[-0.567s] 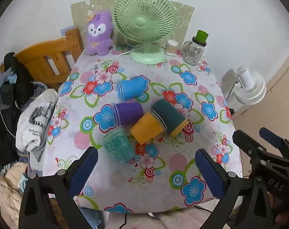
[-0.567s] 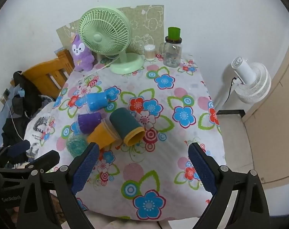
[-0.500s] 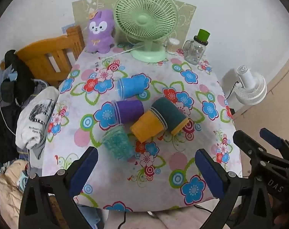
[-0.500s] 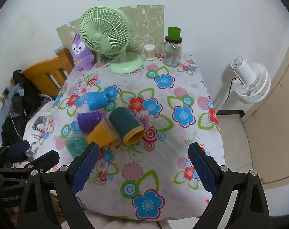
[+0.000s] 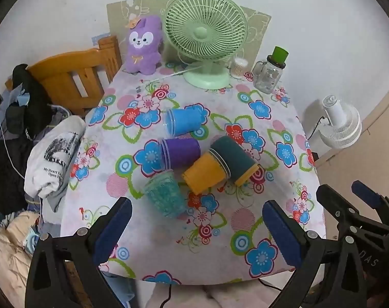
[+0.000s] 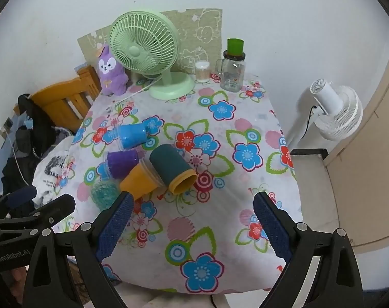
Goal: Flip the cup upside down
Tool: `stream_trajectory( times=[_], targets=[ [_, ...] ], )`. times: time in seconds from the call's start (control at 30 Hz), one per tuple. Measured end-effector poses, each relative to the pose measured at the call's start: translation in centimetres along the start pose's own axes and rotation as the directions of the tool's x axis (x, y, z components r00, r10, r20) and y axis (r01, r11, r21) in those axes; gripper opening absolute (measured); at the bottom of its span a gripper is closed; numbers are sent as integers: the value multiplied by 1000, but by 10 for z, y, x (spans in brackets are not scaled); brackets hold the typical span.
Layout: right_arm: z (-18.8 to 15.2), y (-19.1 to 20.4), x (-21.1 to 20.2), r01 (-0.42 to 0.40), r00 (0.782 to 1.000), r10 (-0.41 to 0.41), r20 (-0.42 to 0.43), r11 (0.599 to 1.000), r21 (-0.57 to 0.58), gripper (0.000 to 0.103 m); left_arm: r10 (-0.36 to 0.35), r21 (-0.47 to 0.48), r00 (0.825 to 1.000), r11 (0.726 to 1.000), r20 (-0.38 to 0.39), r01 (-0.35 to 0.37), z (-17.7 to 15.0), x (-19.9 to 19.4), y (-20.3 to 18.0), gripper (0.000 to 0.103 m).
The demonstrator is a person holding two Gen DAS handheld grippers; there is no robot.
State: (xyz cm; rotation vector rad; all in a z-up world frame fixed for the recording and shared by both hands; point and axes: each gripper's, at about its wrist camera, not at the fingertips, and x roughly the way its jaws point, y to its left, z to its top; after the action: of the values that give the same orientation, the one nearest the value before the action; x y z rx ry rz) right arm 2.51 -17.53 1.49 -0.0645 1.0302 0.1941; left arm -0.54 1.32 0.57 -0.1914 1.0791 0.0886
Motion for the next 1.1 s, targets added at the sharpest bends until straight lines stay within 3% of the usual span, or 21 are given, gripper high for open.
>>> stream_trajectory(
  times=[0.3, 1.1],
  targets=[
    [-2, 8, -12, 3, 1000, -4, 23, 999, 53, 96, -1, 46, 1000, 999, 15, 0, 1, -5, 12, 102],
    [11, 16, -16, 49, 997, -50, 66, 999, 19, 96, -11, 79, 999, 997, 50, 7, 17, -9, 9, 102]
  ],
)
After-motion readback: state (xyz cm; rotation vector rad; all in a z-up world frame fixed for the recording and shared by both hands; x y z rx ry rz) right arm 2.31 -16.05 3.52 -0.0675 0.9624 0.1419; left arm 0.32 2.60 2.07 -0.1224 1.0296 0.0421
